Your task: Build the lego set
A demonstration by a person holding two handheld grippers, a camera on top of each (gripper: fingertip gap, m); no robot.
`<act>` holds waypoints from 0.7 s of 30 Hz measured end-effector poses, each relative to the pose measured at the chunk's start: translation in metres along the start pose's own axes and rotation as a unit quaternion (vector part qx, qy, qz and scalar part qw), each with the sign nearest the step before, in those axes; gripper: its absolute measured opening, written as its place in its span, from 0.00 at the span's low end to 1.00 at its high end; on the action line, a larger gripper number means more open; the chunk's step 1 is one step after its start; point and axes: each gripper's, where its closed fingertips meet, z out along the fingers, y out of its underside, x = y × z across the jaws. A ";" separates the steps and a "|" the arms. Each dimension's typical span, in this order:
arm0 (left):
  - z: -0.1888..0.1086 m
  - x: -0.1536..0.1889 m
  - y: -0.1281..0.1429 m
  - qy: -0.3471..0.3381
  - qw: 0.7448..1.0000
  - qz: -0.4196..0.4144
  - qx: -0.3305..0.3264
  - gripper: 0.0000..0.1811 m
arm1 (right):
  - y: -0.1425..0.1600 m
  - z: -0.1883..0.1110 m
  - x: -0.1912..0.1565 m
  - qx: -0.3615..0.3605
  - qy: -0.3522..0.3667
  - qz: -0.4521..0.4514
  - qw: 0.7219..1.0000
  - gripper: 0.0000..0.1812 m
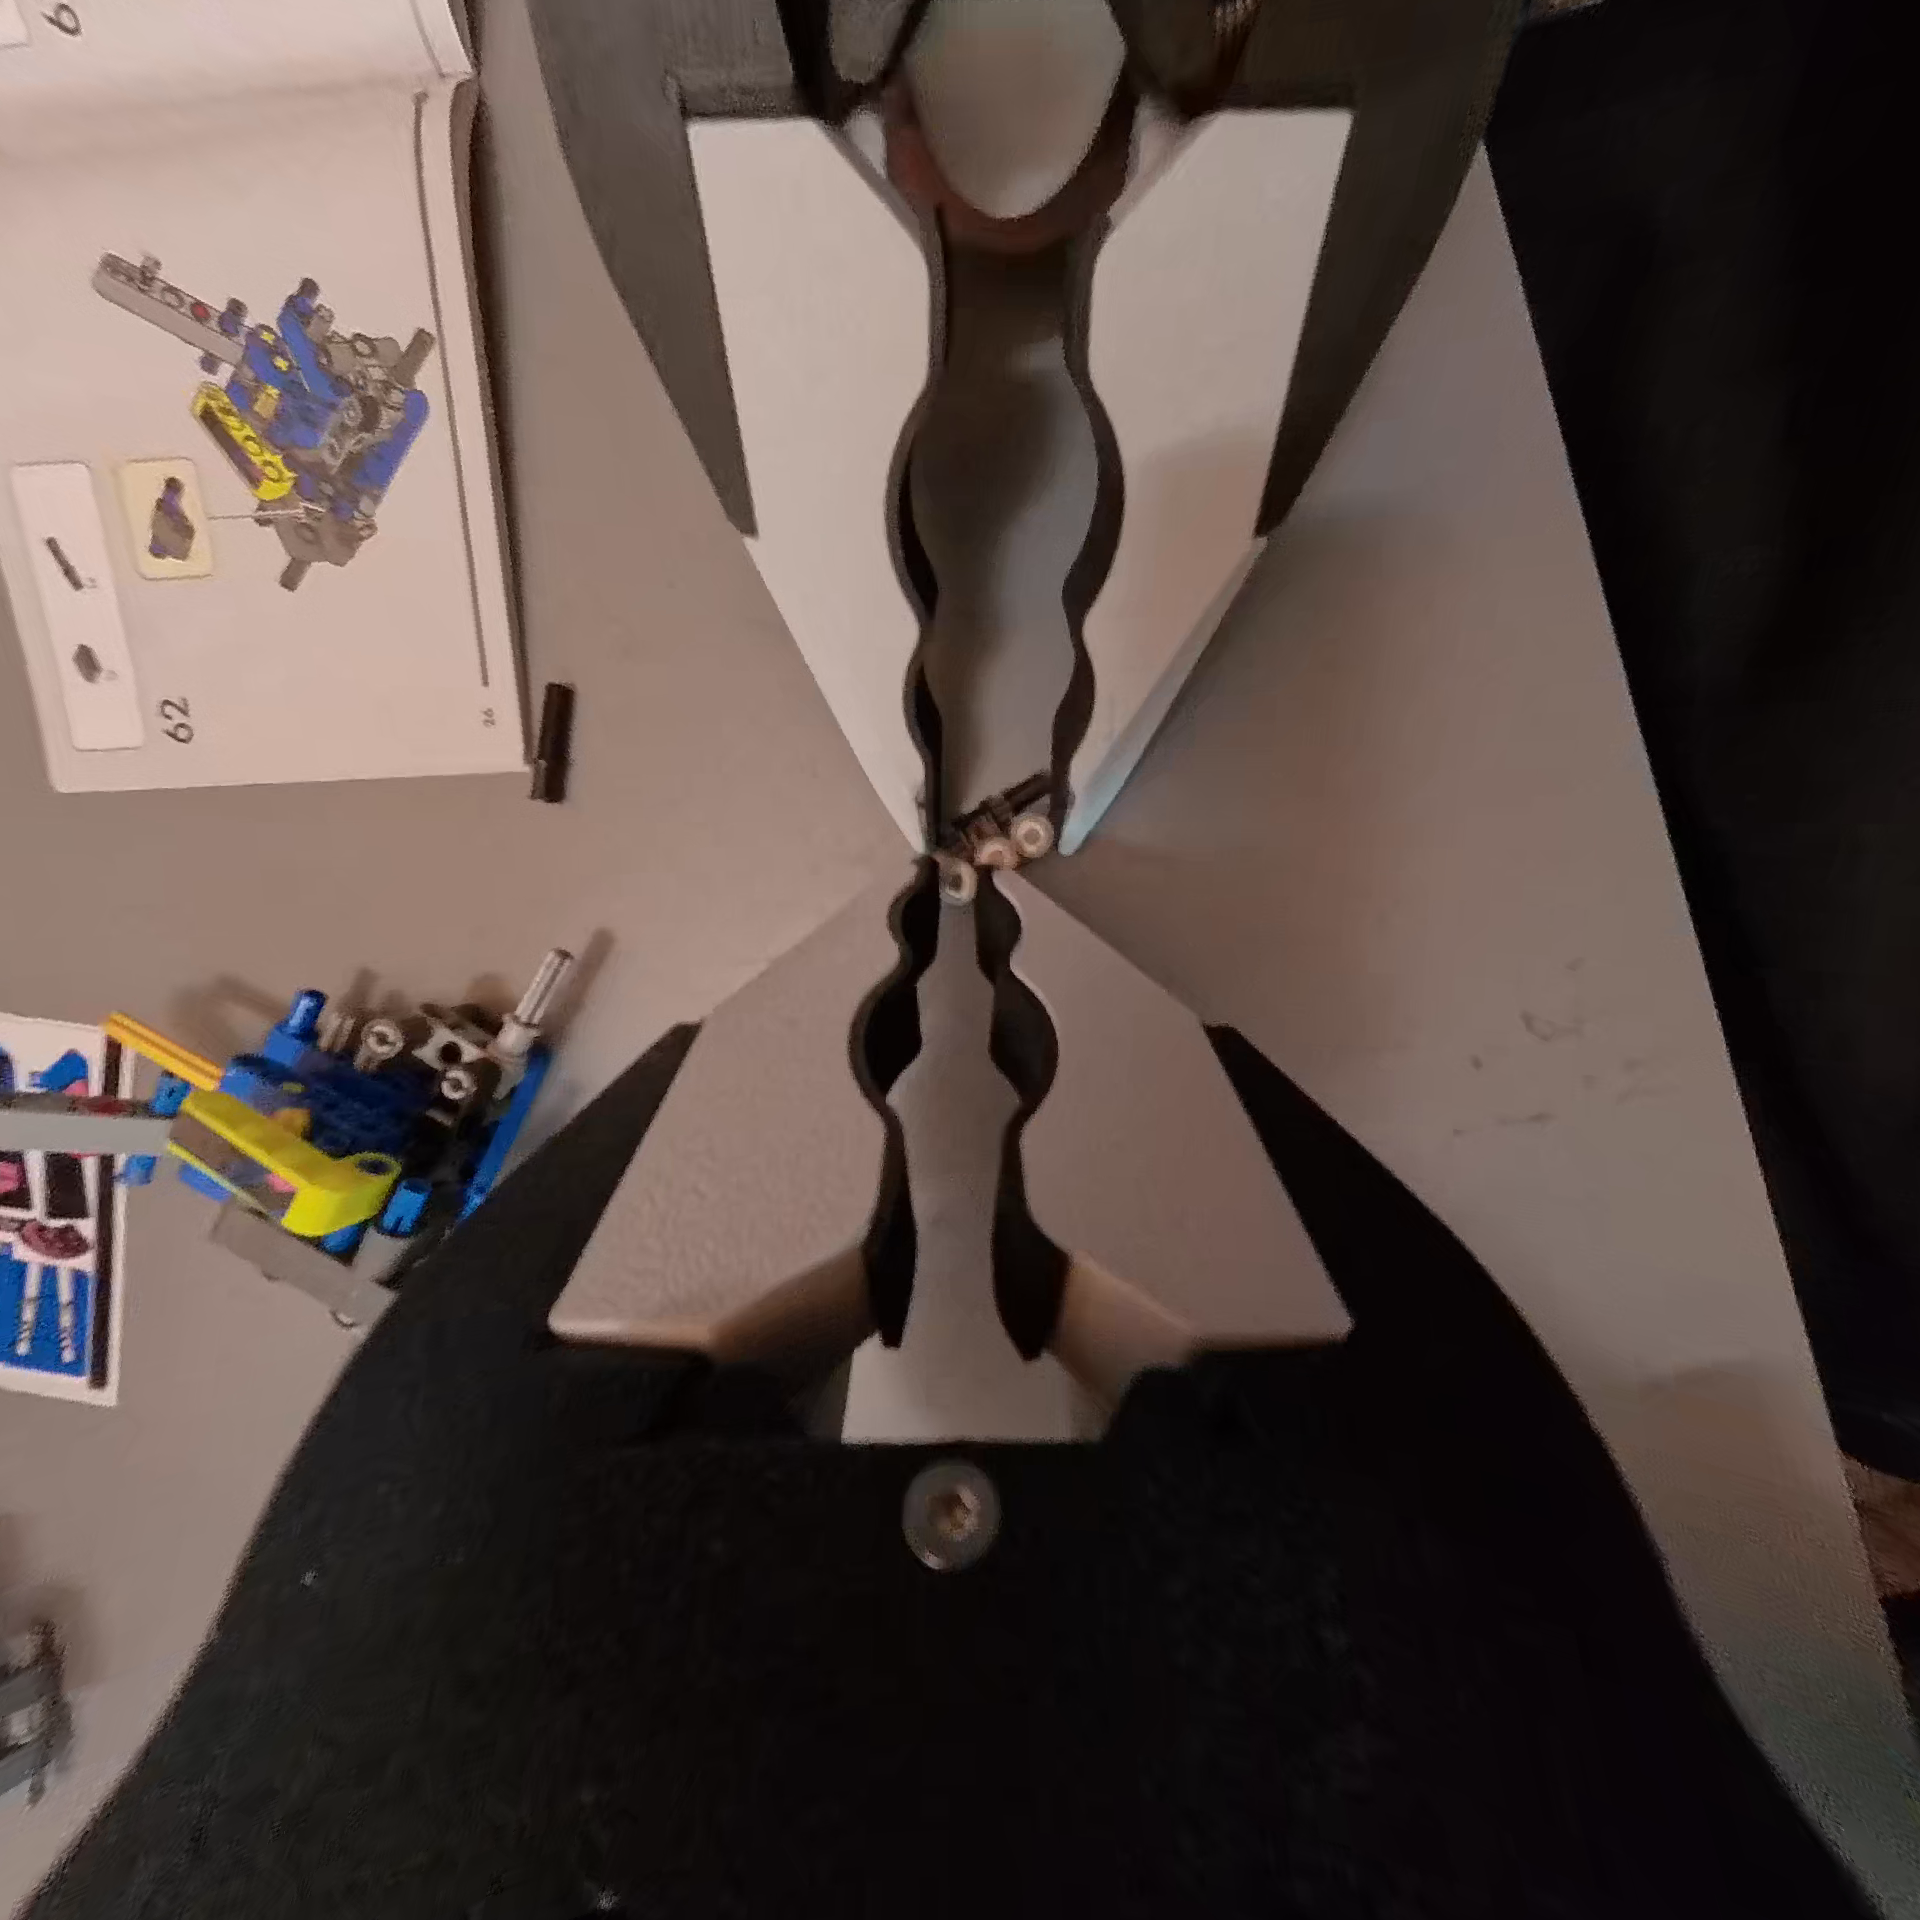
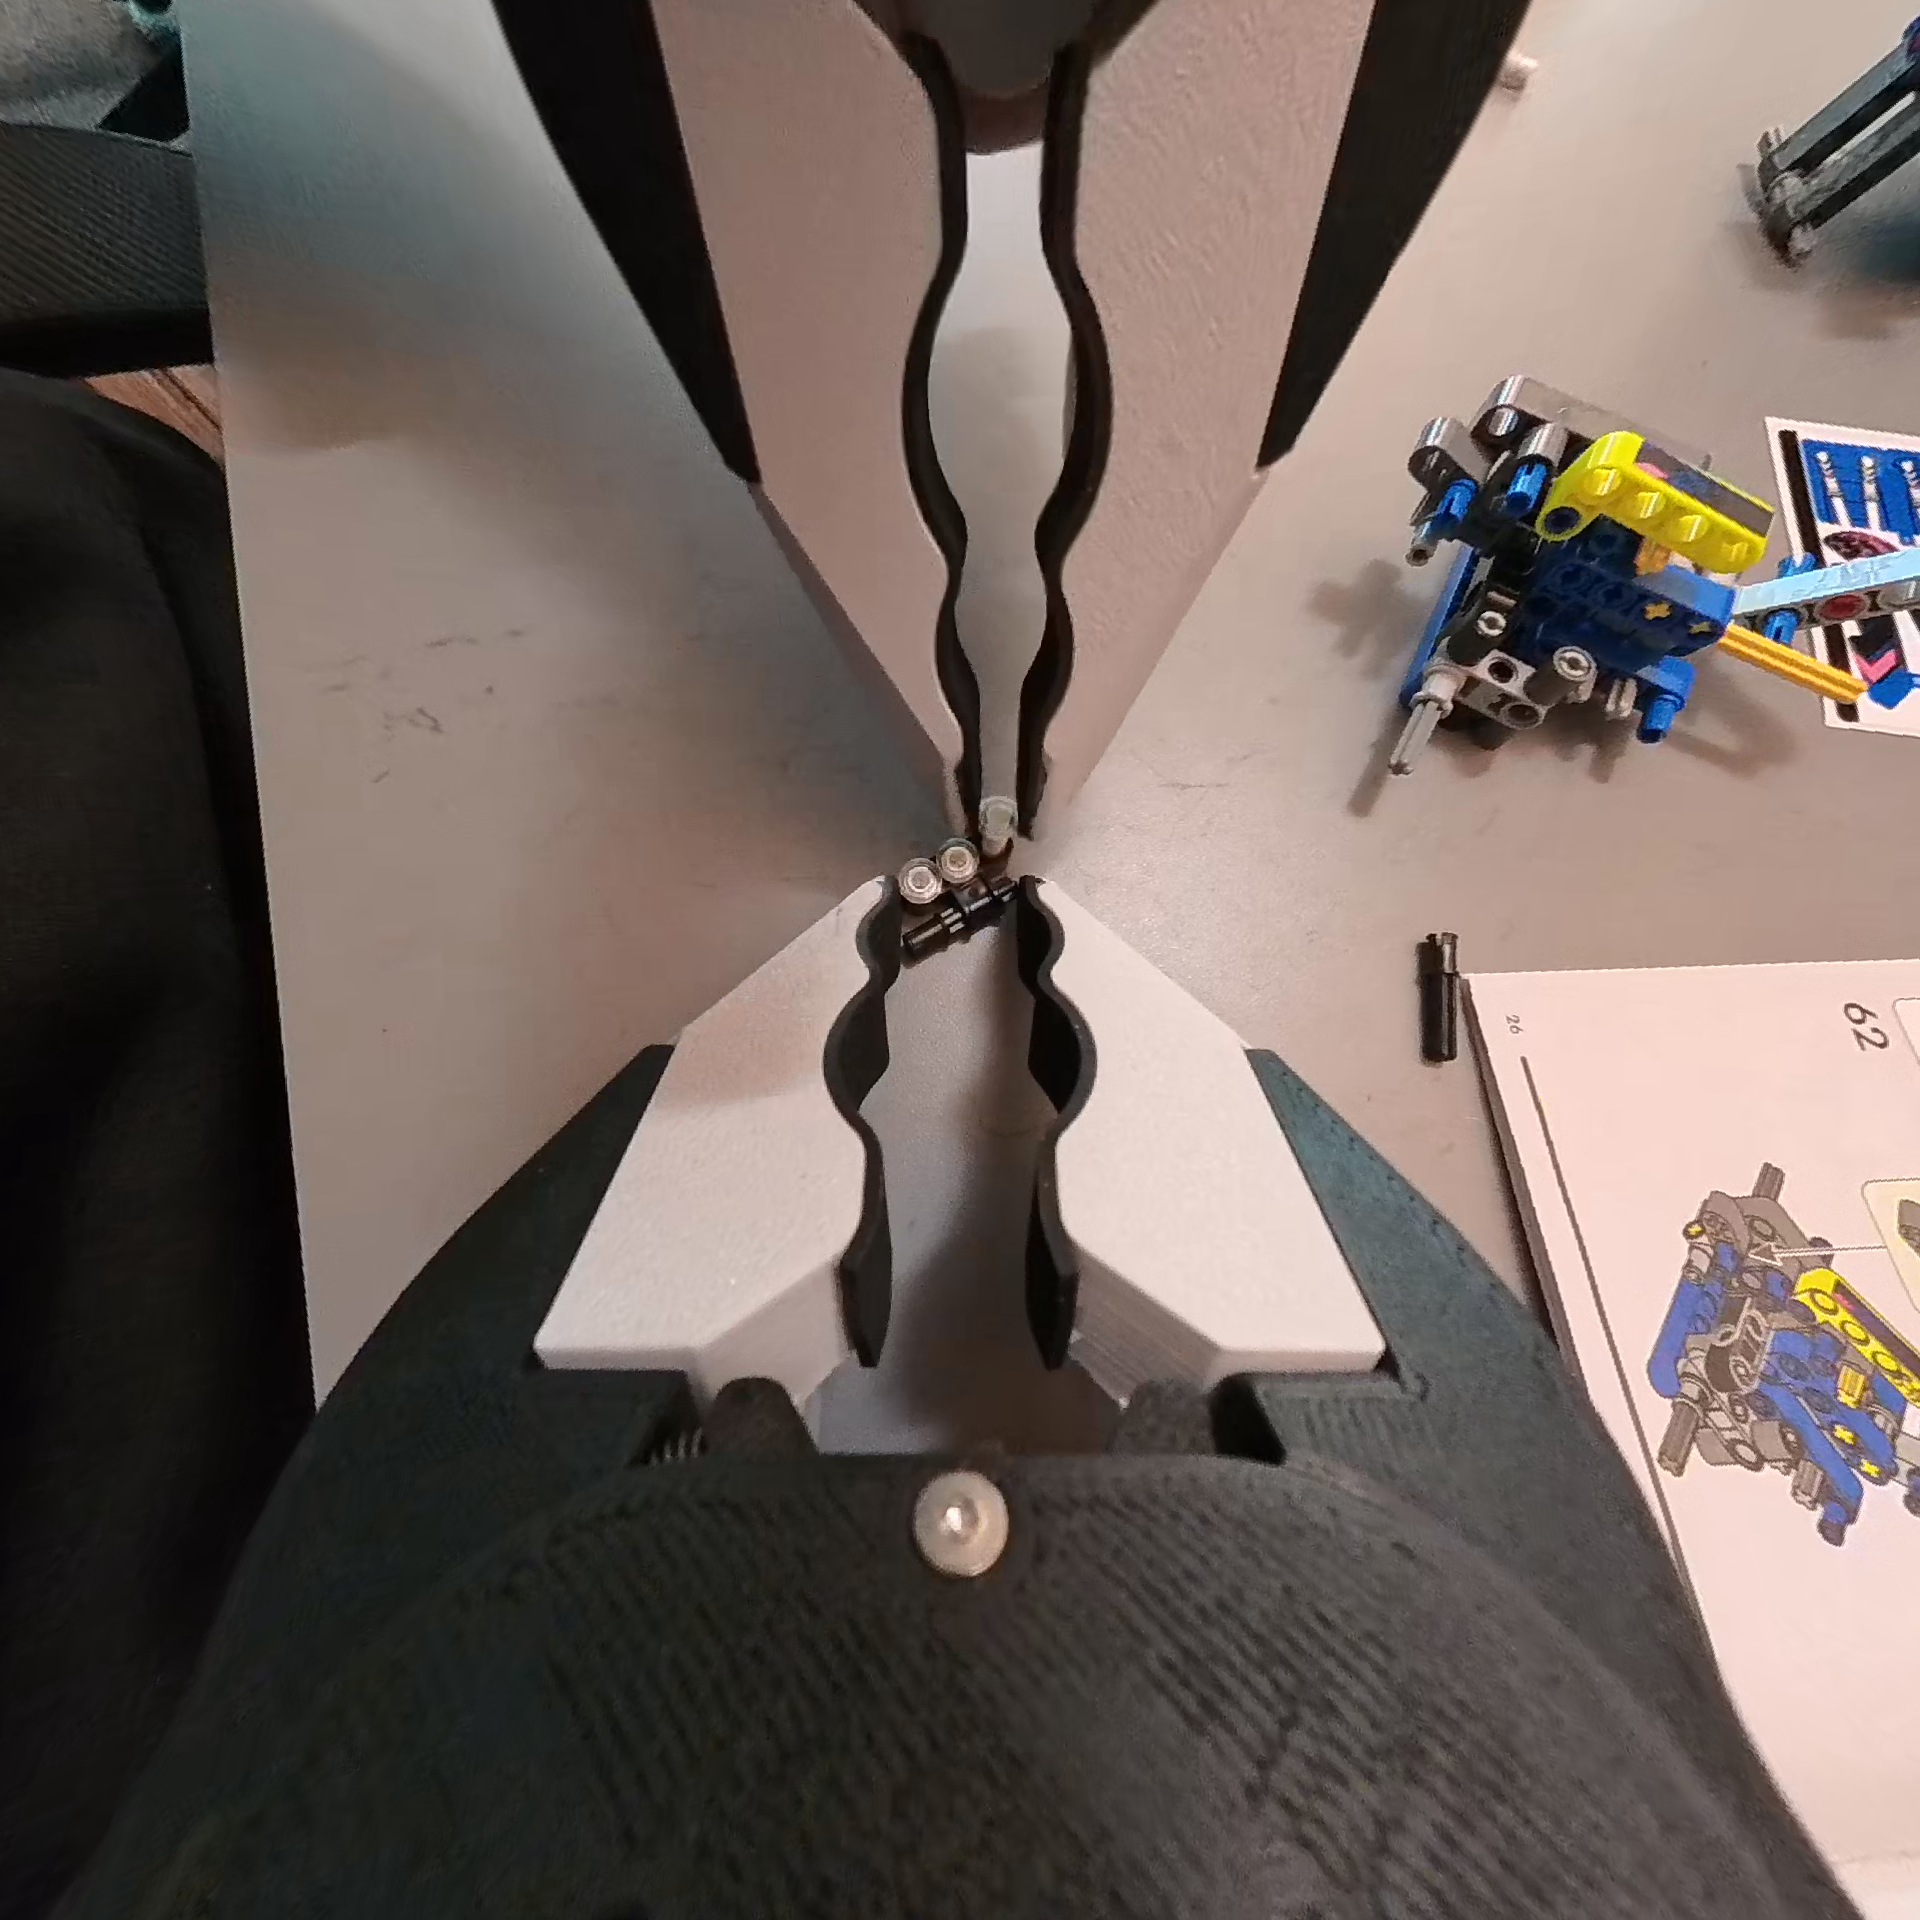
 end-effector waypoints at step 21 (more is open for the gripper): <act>-0.006 -0.002 -0.005 -0.065 0.991 -0.037 0.108 0.00 | 0.000 0.000 0.000 0.000 0.002 0.000 1.000 0.12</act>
